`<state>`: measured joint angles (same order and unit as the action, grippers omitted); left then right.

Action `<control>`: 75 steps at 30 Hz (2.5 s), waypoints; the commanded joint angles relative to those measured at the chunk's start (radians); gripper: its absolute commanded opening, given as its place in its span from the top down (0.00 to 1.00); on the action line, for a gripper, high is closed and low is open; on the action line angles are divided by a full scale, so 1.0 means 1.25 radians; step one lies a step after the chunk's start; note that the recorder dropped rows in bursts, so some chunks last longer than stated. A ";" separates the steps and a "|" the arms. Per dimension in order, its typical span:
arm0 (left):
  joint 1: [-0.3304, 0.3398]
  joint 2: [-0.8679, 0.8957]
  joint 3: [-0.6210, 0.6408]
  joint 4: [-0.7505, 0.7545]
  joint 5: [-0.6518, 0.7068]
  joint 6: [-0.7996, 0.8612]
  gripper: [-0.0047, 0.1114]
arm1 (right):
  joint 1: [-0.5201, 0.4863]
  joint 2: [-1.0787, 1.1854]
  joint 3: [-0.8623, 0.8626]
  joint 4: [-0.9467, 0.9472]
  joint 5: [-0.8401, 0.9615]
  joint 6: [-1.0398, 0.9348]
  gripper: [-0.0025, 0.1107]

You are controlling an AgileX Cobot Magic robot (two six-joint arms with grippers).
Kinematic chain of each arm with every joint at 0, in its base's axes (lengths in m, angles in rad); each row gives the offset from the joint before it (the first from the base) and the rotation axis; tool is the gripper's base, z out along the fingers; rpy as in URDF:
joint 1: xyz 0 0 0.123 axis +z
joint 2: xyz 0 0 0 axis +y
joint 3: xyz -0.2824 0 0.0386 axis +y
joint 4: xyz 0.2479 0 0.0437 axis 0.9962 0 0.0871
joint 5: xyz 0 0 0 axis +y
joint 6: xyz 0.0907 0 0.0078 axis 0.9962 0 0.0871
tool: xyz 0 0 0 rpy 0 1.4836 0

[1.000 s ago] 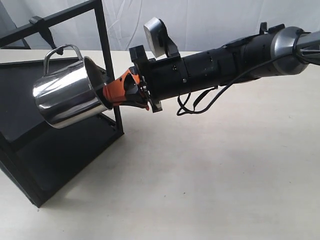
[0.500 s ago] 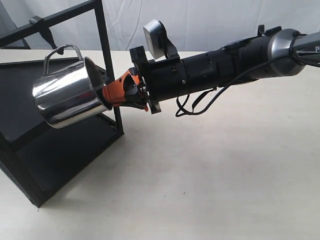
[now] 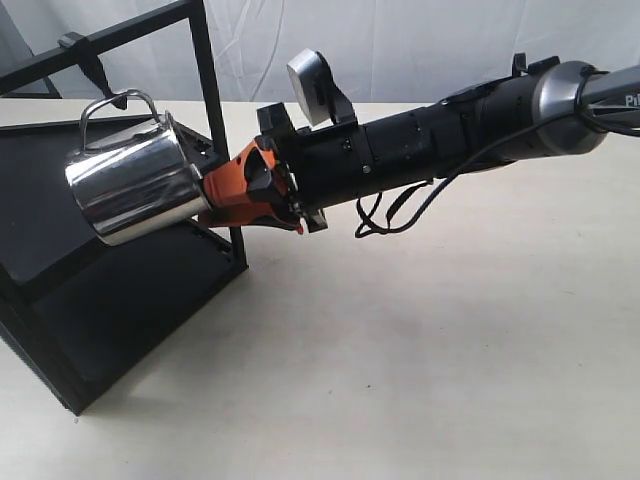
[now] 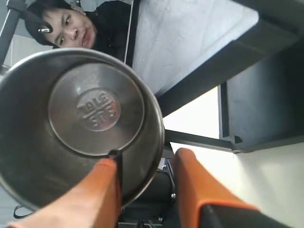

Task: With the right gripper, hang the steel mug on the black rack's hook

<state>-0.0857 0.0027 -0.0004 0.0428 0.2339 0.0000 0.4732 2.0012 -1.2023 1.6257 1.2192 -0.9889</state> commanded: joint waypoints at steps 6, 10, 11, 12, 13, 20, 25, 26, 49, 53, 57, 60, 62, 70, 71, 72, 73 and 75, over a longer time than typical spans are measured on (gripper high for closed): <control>-0.004 -0.002 0.000 0.000 0.000 0.000 0.95 | -0.072 -0.025 -0.001 -0.063 0.002 0.016 0.65; -0.004 -0.002 0.000 0.000 0.000 0.000 0.95 | -0.113 -0.045 -0.001 -0.078 0.002 0.027 0.65; -0.004 -0.002 0.000 0.000 0.000 0.000 0.95 | -0.119 -0.050 -0.001 -0.080 0.002 0.031 0.65; -0.004 -0.002 0.000 0.000 0.000 0.000 0.95 | -0.127 -0.056 -0.001 -0.086 0.002 0.031 0.66; -0.004 -0.002 0.000 0.000 0.000 0.000 0.95 | -0.134 -0.064 -0.001 -0.092 0.002 0.031 0.68; -0.004 -0.002 0.000 0.000 0.000 0.000 0.95 | -0.173 -0.184 -0.001 -0.255 -0.118 0.053 0.99; -0.004 -0.002 0.000 0.000 0.000 0.000 0.95 | -0.173 -0.323 0.004 -0.651 -0.400 0.251 0.99; -0.004 -0.002 0.000 0.000 0.000 0.000 0.95 | -0.173 -0.353 0.010 -0.738 -0.438 0.308 0.99; -0.004 -0.002 0.000 0.000 0.000 0.000 0.95 | -0.173 -0.688 0.263 -1.035 -0.569 0.499 0.99; -0.004 -0.002 0.000 0.000 0.000 0.000 0.95 | -0.173 -0.688 0.263 -1.018 -0.577 0.501 0.99; -0.004 -0.002 0.000 0.000 0.000 0.000 0.95 | -0.173 -0.688 0.263 -1.018 -0.577 0.501 0.99; -0.004 -0.002 0.000 0.000 0.000 0.000 0.95 | -0.173 -0.688 0.263 -1.018 -0.577 0.501 0.99; -0.004 -0.002 0.000 0.000 0.000 0.000 0.95 | -0.173 -0.688 0.263 -1.018 -0.577 0.501 0.99; -0.004 -0.002 0.000 0.000 0.000 0.000 0.95 | -0.171 -0.719 0.263 -1.049 -0.590 0.492 0.99; -0.004 -0.002 0.000 0.000 0.000 0.000 0.95 | -0.173 -0.720 0.263 -1.049 -0.595 0.492 0.99; -0.004 -0.002 0.000 0.000 0.000 0.000 0.95 | -0.174 -0.720 0.263 -1.050 -0.607 0.492 0.99; -0.004 -0.002 0.000 0.000 0.000 0.000 0.95 | -0.174 -0.720 0.263 -1.056 -0.619 0.492 0.99; -0.004 -0.002 0.000 0.000 0.000 0.000 0.95 | -0.174 -0.723 0.263 -1.058 -0.640 0.499 0.99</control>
<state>-0.0857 0.0027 -0.0004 0.0428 0.2339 0.0000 0.2615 1.1088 -0.8761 0.3164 0.4638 -0.3680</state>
